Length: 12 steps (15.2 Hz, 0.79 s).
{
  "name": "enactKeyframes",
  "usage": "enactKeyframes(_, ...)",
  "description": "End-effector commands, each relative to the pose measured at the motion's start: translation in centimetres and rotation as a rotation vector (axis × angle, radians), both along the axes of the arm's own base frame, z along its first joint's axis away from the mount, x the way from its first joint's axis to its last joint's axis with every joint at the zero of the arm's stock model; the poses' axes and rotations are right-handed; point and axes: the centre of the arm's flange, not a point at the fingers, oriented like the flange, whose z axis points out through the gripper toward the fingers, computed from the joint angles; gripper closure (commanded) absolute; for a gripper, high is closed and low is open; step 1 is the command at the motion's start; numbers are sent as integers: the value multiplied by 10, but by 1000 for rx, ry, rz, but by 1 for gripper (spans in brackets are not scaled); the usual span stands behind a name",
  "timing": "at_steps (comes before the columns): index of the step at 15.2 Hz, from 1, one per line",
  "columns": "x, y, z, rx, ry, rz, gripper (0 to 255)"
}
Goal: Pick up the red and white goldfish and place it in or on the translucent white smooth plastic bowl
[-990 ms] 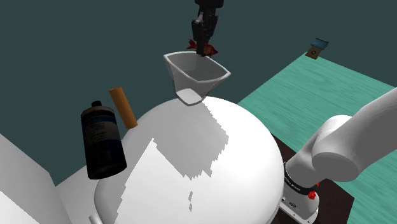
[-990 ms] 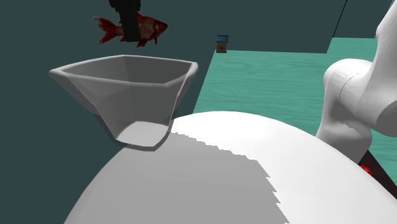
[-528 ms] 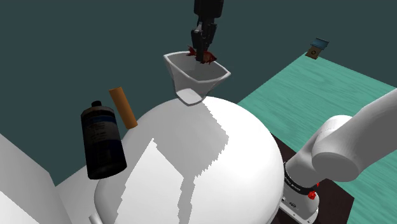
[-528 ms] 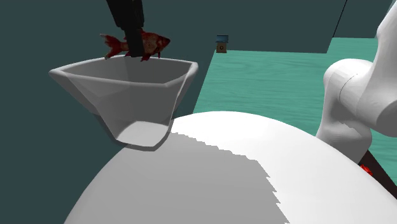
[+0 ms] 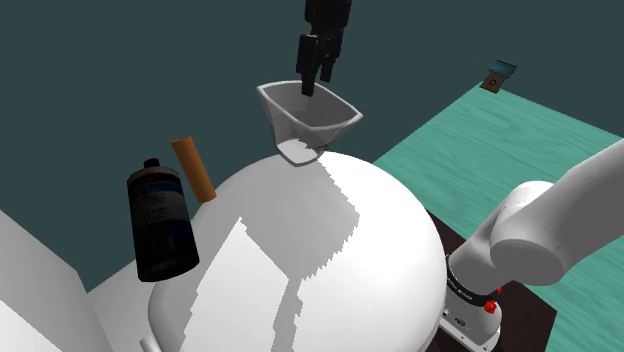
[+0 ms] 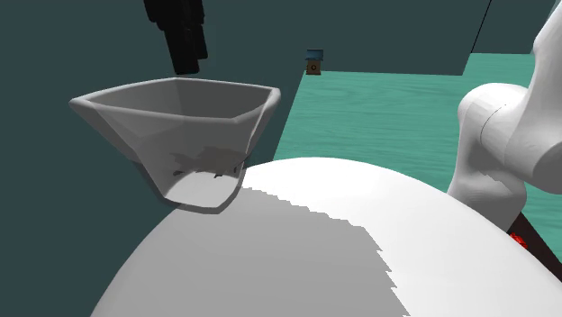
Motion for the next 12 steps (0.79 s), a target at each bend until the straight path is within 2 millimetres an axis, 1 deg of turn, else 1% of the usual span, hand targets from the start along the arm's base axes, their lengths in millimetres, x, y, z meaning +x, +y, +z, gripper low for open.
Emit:
enactKeyframes(1, 1, 0, -5, -2, 9, 0, 0)
enactKeyframes(4, 3, 0, 35, -2, 9, 0, 0)
enactKeyframes(5, 4, 0, 45, -2, 9, 0, 0)
enactKeyframes(12, 4, 0, 45, -2, 9, 0, 0)
